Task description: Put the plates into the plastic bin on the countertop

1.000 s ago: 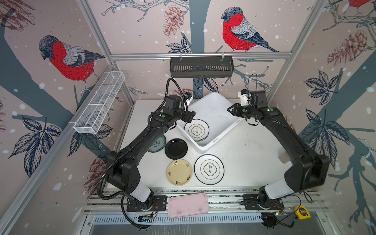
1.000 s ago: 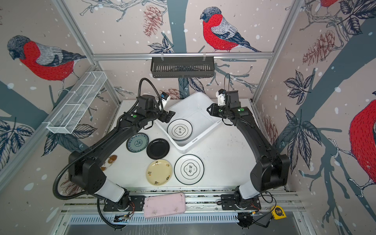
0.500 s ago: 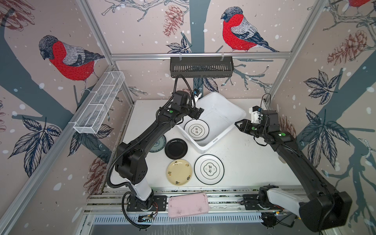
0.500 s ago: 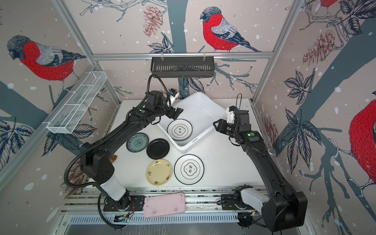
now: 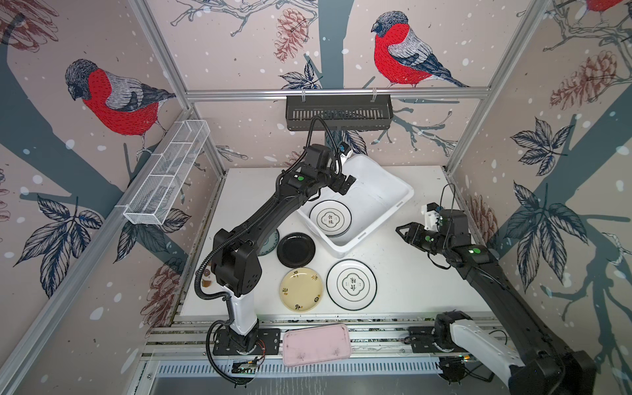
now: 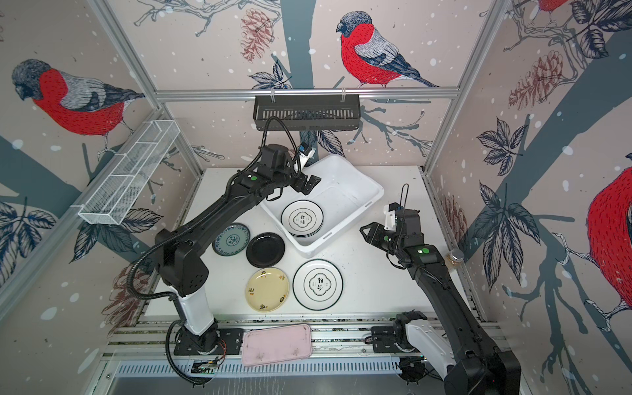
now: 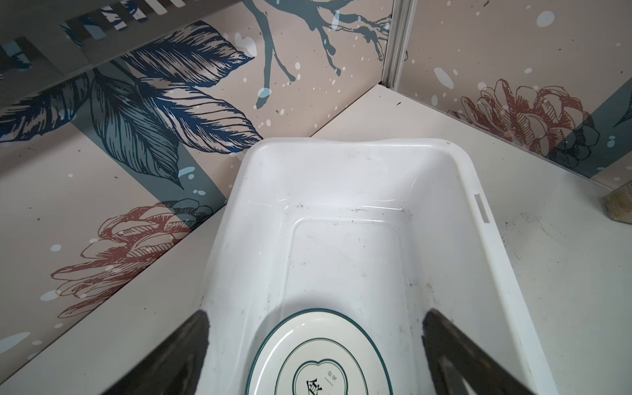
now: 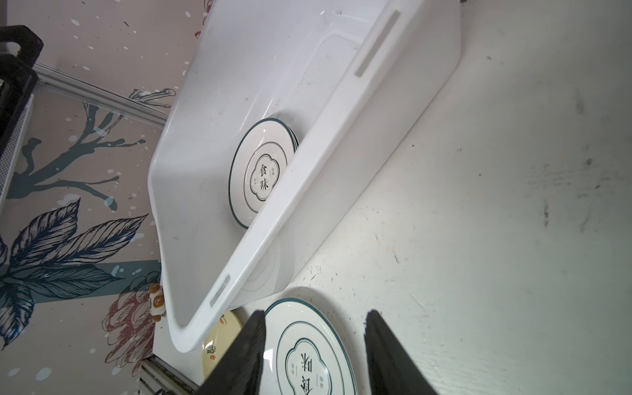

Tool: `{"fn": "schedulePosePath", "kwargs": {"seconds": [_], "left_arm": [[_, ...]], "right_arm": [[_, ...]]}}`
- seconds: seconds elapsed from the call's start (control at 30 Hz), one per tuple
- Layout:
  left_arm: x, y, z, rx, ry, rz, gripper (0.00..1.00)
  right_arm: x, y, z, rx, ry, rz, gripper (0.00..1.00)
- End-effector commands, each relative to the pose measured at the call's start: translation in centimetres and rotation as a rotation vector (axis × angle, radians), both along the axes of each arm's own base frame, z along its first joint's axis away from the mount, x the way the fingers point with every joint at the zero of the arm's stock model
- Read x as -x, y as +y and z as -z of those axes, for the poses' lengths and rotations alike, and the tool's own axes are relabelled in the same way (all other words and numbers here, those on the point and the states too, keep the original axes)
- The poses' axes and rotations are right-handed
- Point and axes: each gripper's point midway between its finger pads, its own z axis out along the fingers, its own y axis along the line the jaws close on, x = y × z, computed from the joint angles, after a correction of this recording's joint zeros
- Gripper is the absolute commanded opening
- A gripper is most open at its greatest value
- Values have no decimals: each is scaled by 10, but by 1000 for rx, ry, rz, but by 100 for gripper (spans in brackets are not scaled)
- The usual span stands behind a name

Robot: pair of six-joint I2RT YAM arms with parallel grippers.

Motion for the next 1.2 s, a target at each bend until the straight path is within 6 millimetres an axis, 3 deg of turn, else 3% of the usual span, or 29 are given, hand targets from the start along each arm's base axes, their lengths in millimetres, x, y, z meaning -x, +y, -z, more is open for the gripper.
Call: {"fn": "schedulePosePath", "kwargs": {"seconds": [0.0,0.5,0.77,0.87,1.17], "left_arm": [[6,-7,-4,5,19,33,93],[22,-24,-32,79,9,71,86],[32,-28,-26,106,72,75,82],[35,-28,-21,103,89,83,74],[46,-29,-10,88,126,105,88]], "right_arm": [[8,9,6,-50,28,-33,49],[49,43,66,-106,249,-170,47],[66,48,88,-77,328,-190,46],[72,50,94,-72,343,-193,46],[89,57,112,-60,376,-226,45]]}}
